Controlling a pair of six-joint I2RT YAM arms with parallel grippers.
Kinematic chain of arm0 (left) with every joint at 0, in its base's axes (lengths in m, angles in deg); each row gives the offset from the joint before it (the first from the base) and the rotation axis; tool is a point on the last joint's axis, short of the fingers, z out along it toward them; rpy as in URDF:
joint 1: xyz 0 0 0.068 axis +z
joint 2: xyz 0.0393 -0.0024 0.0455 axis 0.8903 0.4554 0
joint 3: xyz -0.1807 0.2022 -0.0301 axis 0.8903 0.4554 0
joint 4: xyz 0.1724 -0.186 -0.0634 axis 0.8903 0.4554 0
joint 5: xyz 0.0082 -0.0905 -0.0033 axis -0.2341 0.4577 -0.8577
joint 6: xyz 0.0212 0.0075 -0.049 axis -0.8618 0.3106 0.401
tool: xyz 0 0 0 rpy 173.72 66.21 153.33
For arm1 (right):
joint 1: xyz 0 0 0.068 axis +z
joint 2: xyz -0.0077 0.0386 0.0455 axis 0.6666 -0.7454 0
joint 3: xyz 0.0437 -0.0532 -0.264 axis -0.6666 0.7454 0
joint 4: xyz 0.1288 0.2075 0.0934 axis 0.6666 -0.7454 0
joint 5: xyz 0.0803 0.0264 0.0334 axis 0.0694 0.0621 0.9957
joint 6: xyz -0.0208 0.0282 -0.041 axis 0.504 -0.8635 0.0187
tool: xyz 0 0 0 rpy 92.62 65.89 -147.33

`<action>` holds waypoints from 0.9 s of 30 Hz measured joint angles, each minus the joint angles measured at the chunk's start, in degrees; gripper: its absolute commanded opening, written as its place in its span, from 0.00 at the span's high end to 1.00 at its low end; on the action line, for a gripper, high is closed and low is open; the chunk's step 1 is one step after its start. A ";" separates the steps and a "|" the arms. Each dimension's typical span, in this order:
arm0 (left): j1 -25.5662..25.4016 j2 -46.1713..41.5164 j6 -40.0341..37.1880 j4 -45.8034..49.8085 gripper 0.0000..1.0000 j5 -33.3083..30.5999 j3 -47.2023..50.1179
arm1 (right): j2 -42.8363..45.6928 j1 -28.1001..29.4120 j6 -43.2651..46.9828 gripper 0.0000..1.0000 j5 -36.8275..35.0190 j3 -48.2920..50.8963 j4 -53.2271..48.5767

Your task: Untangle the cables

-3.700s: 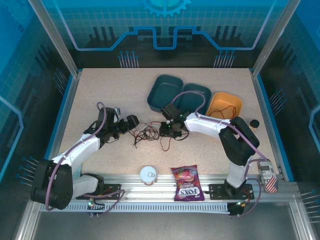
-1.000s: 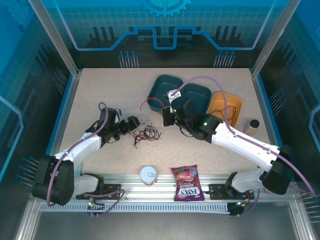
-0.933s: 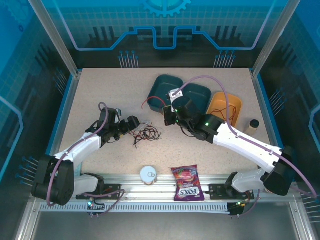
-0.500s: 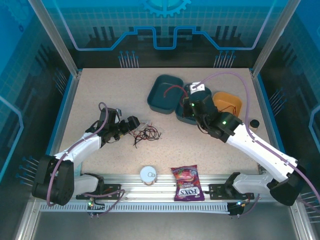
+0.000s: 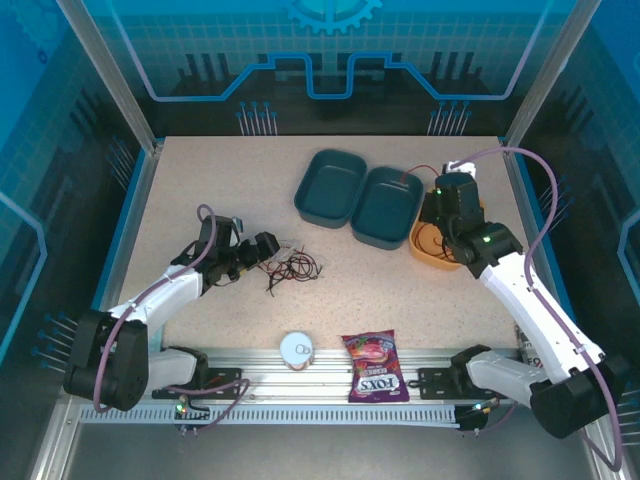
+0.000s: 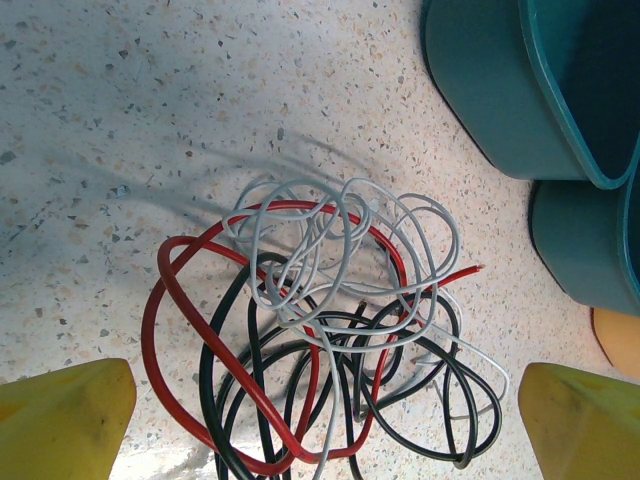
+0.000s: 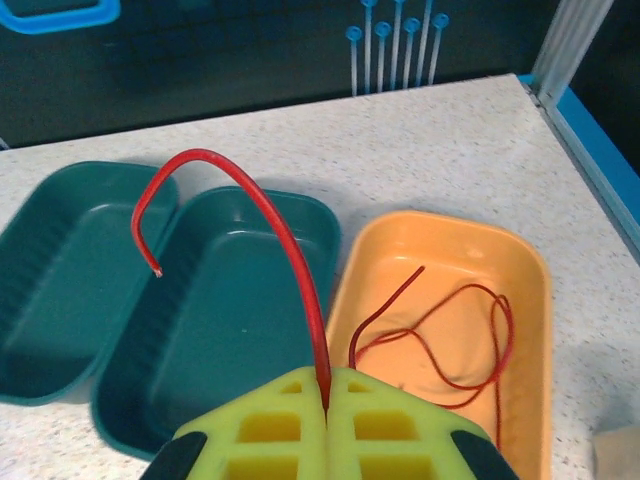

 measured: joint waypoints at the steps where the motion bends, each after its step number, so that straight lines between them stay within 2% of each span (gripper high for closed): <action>1: 0.00 0.00 0.00 0.00 0.01 0.00 0.00 | 0.09 -1.29 0.09 1.00 0.48 0.59 0.24; 8: 0.00 -0.28 0.20 0.02 0.01 -0.02 0.00 | -0.24 -10.62 0.31 1.00 5.60 2.91 1.49; 13: 0.00 -1.16 0.35 0.04 0.01 -0.02 0.00 | -2.58 -14.51 0.33 1.00 8.24 3.65 4.15; 27: 0.00 -2.64 0.39 0.66 0.01 -0.04 0.15 | -9.77 -17.29 -2.38 1.00 7.72 4.68 5.68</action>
